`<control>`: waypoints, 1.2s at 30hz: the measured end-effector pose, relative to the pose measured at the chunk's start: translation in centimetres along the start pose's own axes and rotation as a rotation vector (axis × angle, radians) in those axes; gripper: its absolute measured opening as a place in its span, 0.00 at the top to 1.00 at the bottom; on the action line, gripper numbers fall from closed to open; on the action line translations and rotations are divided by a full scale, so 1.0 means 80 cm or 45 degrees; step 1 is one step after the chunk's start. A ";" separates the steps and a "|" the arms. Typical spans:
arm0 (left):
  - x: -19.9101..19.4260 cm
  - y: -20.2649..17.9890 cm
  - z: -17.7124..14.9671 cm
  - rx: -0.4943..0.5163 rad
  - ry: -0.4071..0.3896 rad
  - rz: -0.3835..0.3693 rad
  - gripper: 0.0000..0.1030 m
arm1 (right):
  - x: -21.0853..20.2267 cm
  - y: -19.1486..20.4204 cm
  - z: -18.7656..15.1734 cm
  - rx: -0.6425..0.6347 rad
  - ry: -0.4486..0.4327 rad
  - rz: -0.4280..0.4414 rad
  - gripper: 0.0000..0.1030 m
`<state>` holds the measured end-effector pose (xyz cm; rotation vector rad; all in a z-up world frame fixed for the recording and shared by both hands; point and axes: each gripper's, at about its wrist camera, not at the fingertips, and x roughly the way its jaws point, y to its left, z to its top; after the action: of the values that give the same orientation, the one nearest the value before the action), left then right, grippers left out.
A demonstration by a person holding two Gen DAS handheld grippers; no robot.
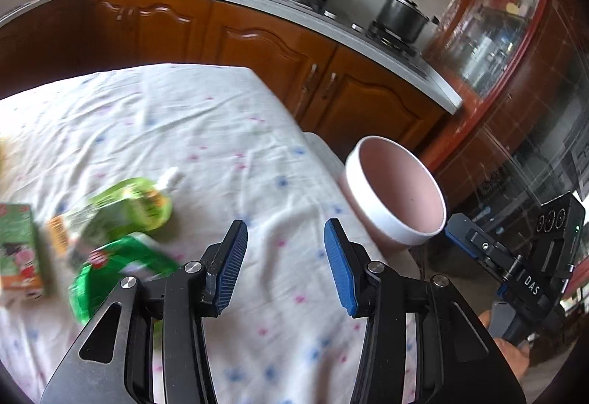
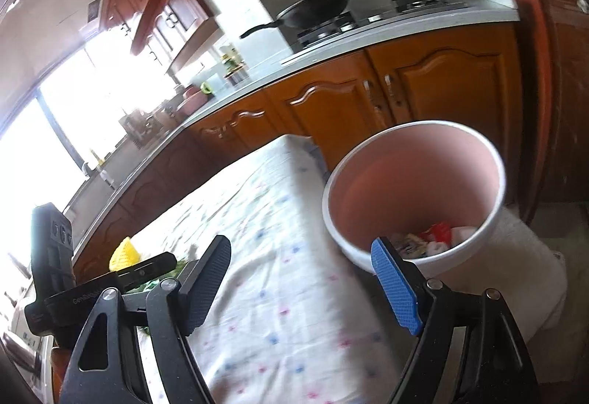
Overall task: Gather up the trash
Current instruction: 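Move both open tools back over the green carton and pouch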
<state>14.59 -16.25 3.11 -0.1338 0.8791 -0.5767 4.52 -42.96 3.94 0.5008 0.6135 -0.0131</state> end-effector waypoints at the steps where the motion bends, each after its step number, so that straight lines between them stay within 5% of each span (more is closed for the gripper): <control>1: -0.008 0.008 -0.004 -0.009 -0.008 0.013 0.58 | 0.002 0.007 -0.002 -0.009 0.007 0.011 0.22; 17: -0.092 0.119 -0.042 -0.175 -0.099 0.152 0.58 | 0.046 0.102 -0.047 -0.139 0.133 0.157 0.22; 36: -0.123 0.219 -0.054 -0.315 -0.109 0.315 0.58 | 0.123 0.166 -0.063 -0.182 0.269 0.277 0.23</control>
<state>13.85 4.21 1.16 -0.2679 0.8664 -0.2287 11.93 -27.66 0.87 0.4308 0.7580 0.2912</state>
